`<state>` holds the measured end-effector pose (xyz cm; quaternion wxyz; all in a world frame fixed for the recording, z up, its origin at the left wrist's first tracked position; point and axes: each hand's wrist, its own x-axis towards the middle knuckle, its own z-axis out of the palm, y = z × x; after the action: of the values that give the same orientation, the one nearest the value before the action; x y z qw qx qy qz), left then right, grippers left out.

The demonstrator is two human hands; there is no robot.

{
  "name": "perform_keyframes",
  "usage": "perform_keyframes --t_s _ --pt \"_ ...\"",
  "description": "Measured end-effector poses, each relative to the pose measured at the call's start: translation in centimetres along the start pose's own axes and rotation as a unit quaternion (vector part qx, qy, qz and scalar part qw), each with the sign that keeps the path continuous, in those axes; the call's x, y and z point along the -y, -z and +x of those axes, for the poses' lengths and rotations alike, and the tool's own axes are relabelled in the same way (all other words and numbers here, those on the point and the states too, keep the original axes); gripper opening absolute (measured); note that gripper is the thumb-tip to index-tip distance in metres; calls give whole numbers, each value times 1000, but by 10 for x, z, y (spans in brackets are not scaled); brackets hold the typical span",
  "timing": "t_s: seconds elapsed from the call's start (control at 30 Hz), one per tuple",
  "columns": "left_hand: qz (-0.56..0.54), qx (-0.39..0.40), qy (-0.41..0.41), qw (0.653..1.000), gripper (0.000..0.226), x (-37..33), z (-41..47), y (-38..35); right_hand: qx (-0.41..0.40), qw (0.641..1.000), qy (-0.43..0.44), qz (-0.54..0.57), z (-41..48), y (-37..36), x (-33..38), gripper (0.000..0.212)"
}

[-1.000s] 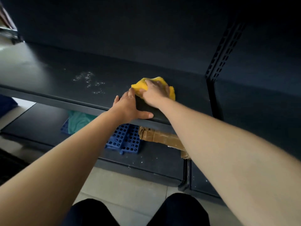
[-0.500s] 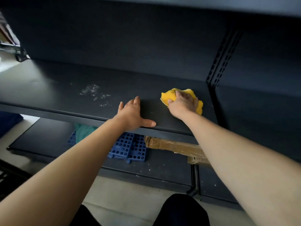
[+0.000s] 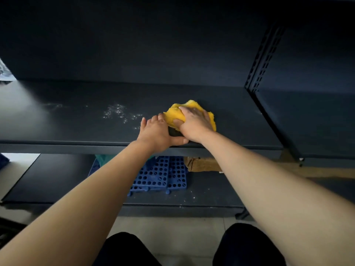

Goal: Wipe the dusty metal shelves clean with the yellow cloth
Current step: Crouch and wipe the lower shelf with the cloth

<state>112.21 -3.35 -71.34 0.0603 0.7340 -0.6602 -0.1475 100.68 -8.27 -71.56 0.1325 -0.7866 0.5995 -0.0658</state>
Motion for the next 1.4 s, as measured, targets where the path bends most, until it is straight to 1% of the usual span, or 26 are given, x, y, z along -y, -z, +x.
perform_keyframes --t_s 0.07,0.17,0.23,0.33,0.4,0.53,0.7,0.83,0.93,1.0,1.03,1.17,1.23,1.33,1.4 --pt "7 -1 -4 1000 117 1 0 -1 -7 999 -37 2 -8 6 -13 57" --pt "10 8 -23 1000 115 7 0 1 -35 990 -133 -6 -20 8 -31 56" --pt "18 -1 -34 999 112 18 -3 4 -50 982 -184 0 -23 7 -34 57" --pt "32 -21 -26 999 109 43 -7 10 -43 976 -212 5 -19 3 -14 58" --pt "25 -23 -12 999 110 62 -11 14 -34 980 -199 4 -14 -2 10 58" --pt "4 -37 3 999 110 96 -17 21 -14 990 -138 -2 -2 -15 61 59" --pt "-7 -60 46 997 109 138 -19 32 23 997 -80 1 15 -28 112 60" --pt "-16 -33 66 997 112 153 -17 35 47 999 -20 6 20 -41 153 60" --pt "-9 -26 62 998 112 153 -14 38 49 999 9 -8 19 -41 157 60" --pt "1 -21 61 998 112 153 -14 41 40 999 1 -10 18 -35 143 58" --pt "4 -17 61 998 111 154 -14 42 31 999 -17 -11 17 -31 134 58" --pt "-2 -9 56 998 110 157 -16 43 -10 992 -126 -6 19 -23 98 57" --pt "-6 -9 57 998 111 158 -15 42 -19 987 -157 0 20 -23 97 56" --pt "-10 -8 57 998 111 160 -15 42 -6 988 -155 0 25 -28 118 56" --pt "-8 -14 55 998 111 160 -14 41 7 994 -111 -6 26 -35 141 57"
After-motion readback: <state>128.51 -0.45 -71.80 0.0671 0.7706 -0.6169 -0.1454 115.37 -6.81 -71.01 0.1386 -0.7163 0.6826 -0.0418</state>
